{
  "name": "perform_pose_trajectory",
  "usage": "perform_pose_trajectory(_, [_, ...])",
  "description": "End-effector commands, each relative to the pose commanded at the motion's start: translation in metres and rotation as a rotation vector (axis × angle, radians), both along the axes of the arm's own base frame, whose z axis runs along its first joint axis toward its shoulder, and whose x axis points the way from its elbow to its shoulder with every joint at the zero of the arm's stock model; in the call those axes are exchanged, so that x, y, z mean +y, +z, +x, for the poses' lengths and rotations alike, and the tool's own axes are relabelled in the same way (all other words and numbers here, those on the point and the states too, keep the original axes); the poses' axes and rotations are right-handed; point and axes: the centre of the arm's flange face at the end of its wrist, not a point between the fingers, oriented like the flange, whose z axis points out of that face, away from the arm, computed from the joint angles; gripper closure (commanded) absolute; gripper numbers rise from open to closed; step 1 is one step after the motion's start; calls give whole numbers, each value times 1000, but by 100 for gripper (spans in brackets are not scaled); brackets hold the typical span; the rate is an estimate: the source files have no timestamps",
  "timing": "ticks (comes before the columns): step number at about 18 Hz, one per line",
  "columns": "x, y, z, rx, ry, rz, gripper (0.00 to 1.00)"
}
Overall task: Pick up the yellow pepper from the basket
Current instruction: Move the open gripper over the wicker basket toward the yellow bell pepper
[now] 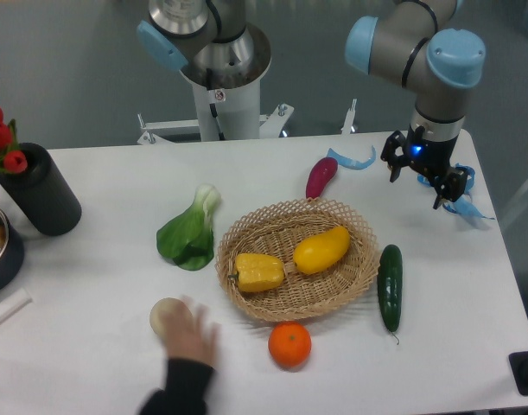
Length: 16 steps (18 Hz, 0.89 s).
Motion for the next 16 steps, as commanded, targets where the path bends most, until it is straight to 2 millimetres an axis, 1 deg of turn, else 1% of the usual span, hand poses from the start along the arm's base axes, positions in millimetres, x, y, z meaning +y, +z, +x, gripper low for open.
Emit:
perform_pose_trajectory(2, [2, -2, 3, -3, -5, -1, 0])
perform_pose_trajectory(5, [3, 4, 6, 5, -5, 3, 0])
perform_pose_trajectory(6, [8, 3, 10, 4, -8, 4, 0])
perform_pose_trajectory(8, [22, 9, 21, 18, -26, 8, 0])
perform_pose_trajectory(9, [24, 14, 25, 23, -21, 15, 0])
perform_pose_trajectory(10, [30, 25, 35, 38, -26, 32, 0])
perform_pose_trajectory(11, [44, 29, 52, 29, -35, 69, 0])
perform_pose_trajectory(12, [50, 29, 61, 25, -47, 83, 0])
perform_pose_trajectory(13, [66, 33, 73, 33, -84, 104, 0])
perform_pose_trajectory(14, [78, 33, 82, 40, -108, 112, 0])
perform_pose_trajectory(16, [94, 34, 94, 44, -116, 120, 0])
